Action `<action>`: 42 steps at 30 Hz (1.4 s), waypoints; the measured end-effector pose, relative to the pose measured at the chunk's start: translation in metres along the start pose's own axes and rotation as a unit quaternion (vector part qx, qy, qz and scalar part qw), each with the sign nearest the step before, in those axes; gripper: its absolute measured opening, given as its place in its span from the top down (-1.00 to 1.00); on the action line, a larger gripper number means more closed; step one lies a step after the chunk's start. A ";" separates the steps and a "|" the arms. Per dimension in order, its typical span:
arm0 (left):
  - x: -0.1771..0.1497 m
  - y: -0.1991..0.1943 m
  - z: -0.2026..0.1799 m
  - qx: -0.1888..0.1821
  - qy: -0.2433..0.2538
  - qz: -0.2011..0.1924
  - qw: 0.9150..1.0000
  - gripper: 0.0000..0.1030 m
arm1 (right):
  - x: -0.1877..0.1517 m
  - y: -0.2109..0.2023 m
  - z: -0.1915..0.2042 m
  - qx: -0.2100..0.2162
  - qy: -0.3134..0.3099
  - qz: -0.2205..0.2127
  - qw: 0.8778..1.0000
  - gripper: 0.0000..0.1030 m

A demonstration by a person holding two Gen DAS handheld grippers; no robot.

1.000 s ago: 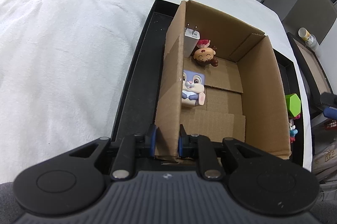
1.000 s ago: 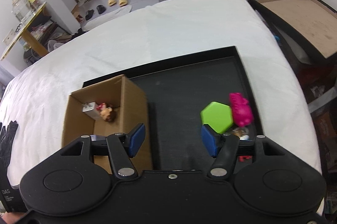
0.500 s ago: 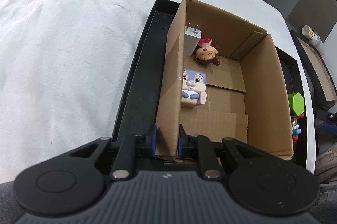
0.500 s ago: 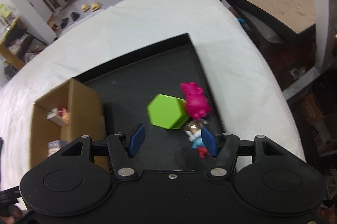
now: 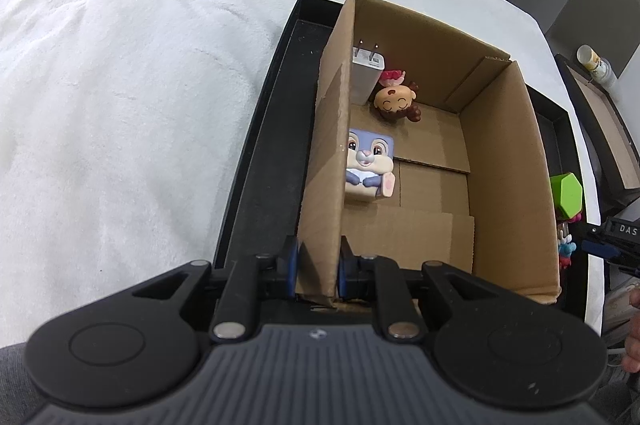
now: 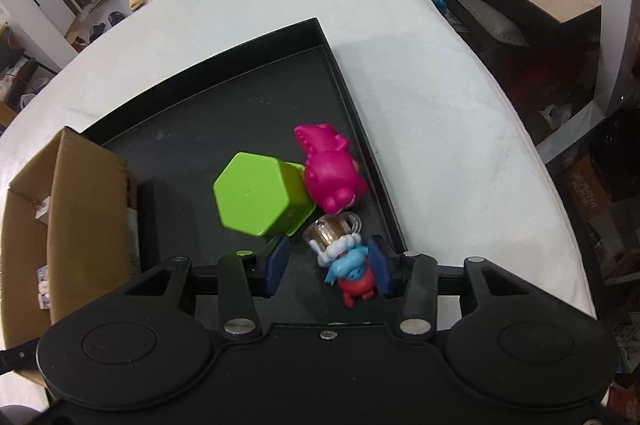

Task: Organize rigid objects
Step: 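Move the right gripper to the blue-red mug figure and close on it, then carry the mug figure into the box and open the right gripper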

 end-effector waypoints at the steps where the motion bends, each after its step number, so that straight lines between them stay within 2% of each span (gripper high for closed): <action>1: 0.000 0.000 0.000 0.000 -0.001 0.001 1.000 0.66 | 0.000 0.002 -0.001 0.000 0.000 0.000 1.000 0.17; 11: 0.001 0.003 -0.001 0.000 0.002 0.003 1.000 0.66 | -0.005 0.023 0.001 -0.021 -0.021 0.034 0.999 0.31; 12: 0.001 0.004 -0.001 -0.001 0.002 0.004 1.000 0.66 | -0.007 0.023 0.001 -0.014 -0.017 0.040 0.999 0.37; 16: 0.001 0.004 0.000 -0.001 0.003 0.004 1.000 0.66 | -0.013 0.021 -0.001 0.028 0.013 0.060 0.998 0.38; 20: 0.001 0.004 -0.001 -0.001 0.002 0.004 1.000 0.66 | -0.019 0.018 -0.003 0.049 0.038 0.079 0.995 0.38; 23: 0.001 0.004 -0.001 -0.001 0.002 0.003 1.000 0.66 | -0.023 0.017 0.000 0.046 0.034 0.088 0.994 0.33; 29: 0.000 0.003 -0.001 -0.002 0.004 0.004 1.000 0.66 | -0.018 0.025 0.009 0.022 -0.014 0.082 0.996 0.06; 34: 0.001 0.004 -0.002 -0.002 0.005 0.006 1.000 0.66 | -0.022 0.027 0.021 -0.001 -0.063 0.080 0.995 0.03; 37: 0.000 0.004 -0.002 -0.003 0.007 0.005 1.000 0.66 | -0.025 0.025 0.023 -0.007 -0.073 0.084 0.994 0.28; 42: 0.000 0.003 -0.002 -0.004 0.007 0.004 1.000 0.66 | -0.024 0.020 0.024 0.019 -0.048 0.089 0.995 0.30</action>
Point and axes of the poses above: each gripper's, at about its wrist camera, not at the fingertips, and y roughly the way its jaws point, z to its left, x to its top, the point moved 4 cm from there along y, roughly the way its jaws point, and after that the axes turned 9 degrees about x, right-handed, at the moved point
